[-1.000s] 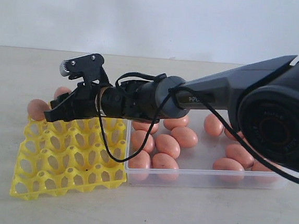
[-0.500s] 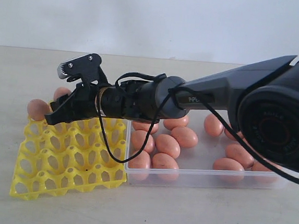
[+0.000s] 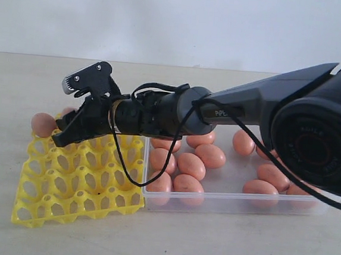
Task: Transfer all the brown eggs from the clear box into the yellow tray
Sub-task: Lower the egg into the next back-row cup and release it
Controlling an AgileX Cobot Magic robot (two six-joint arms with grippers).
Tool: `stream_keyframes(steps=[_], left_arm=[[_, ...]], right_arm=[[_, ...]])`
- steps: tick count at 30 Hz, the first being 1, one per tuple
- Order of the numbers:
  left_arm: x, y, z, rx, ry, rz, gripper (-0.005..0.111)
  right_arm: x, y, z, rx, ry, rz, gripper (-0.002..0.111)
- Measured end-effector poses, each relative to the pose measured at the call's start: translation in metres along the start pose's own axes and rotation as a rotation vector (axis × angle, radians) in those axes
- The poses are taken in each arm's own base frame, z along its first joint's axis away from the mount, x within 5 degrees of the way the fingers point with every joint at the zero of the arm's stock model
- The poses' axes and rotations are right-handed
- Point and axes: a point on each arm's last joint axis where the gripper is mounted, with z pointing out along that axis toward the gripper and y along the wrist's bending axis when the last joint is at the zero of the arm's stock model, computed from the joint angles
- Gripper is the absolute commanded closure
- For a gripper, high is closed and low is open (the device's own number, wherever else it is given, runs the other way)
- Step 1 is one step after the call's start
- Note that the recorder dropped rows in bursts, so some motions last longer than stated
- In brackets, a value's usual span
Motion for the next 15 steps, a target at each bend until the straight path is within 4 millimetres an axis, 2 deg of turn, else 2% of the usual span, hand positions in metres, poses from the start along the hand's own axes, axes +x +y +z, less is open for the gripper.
stream_keyframes(steps=[8,9,10,11,12,13,14,15], left_arm=[[0.0,0.0,0.0,0.0,0.0,0.0,0.085],[0.0,0.0,0.0,0.0,0.0,0.0,0.085],[0.0,0.0,0.0,0.0,0.0,0.0,0.085],[0.0,0.0,0.0,0.0,0.0,0.0,0.085],[0.0,0.0,0.0,0.0,0.0,0.0,0.085],[0.0,0.0,0.0,0.0,0.0,0.0,0.085],[0.0,0.0,0.0,0.0,0.0,0.0,0.085],[0.0,0.0,0.0,0.0,0.0,0.0,0.085]], right_arm=[[-0.001,0.0,-0.001,-0.003,0.0,-0.014,0.052],[-0.005,0.001,-0.002,-0.001,-0.006,-0.018,0.06],[-0.018,0.001,-0.009,0.007,-0.029,-0.015,0.067],[-0.03,0.002,-0.015,0.012,-0.051,-0.006,0.085],[-0.057,0.004,-0.031,0.022,-0.1,0.025,0.095],[-0.074,0.006,-0.043,0.028,-0.129,0.041,0.108],[-0.104,0.011,-0.065,0.052,-0.164,0.049,0.108],[-0.119,0.016,-0.078,0.07,-0.181,0.036,0.108]])
